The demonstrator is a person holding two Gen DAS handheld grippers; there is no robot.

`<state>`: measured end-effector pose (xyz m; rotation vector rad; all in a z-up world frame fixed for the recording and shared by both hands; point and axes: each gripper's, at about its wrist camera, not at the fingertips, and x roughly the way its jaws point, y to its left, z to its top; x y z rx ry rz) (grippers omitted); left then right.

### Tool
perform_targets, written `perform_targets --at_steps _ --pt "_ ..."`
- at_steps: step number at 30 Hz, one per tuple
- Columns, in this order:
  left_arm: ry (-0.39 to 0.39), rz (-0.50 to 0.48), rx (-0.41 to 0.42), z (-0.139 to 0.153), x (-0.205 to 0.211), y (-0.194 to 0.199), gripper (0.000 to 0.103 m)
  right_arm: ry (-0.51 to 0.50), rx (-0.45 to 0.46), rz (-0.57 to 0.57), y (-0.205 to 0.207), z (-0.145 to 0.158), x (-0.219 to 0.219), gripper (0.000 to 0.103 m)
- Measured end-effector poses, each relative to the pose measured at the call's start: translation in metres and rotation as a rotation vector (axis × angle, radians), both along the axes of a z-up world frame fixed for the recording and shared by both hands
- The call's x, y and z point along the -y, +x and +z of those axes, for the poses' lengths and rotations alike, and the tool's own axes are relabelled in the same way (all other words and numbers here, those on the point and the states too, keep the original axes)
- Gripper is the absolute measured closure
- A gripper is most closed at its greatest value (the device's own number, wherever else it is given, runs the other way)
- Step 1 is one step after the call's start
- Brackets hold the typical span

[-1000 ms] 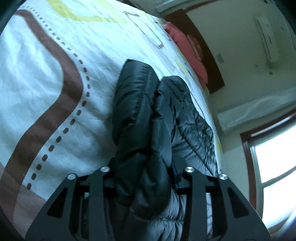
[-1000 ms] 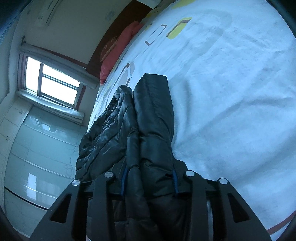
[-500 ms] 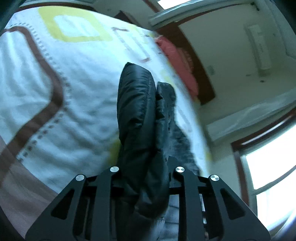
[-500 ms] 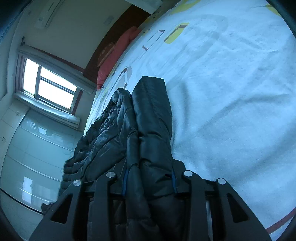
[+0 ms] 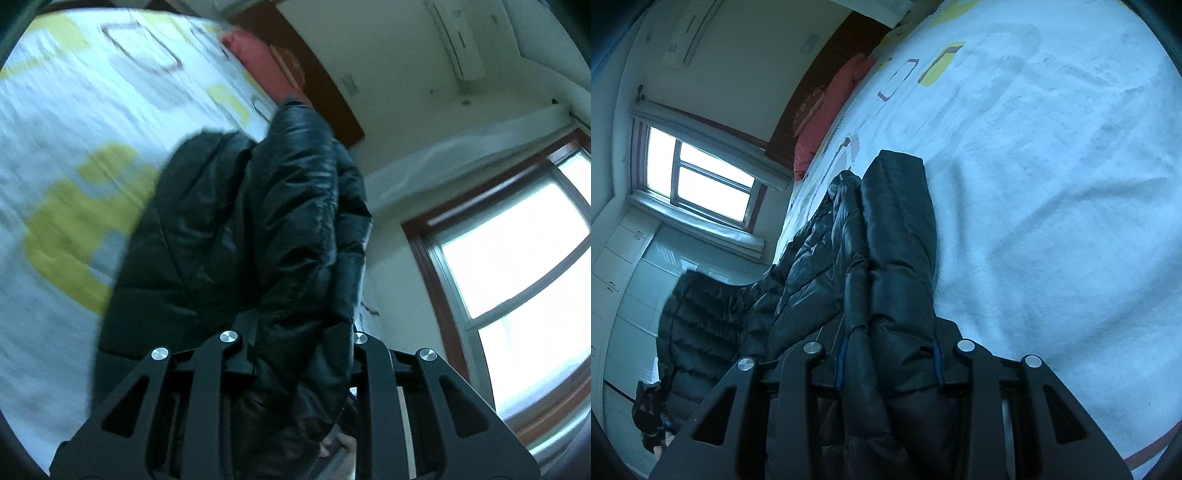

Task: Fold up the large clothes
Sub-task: 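Lift the folded jacket bundle up off the duvet with both grippers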

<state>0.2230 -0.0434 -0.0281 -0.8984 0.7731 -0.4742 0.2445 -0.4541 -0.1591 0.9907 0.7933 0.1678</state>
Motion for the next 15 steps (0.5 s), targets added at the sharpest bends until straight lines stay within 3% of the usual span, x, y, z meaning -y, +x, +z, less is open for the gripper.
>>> perform_targets --at_steps 15 --pt "0.105 -0.202 -0.065 -0.045 0.149 0.033 0.082 0.034 0.016 0.001 -0.006 -0.002 0.005 0.070"
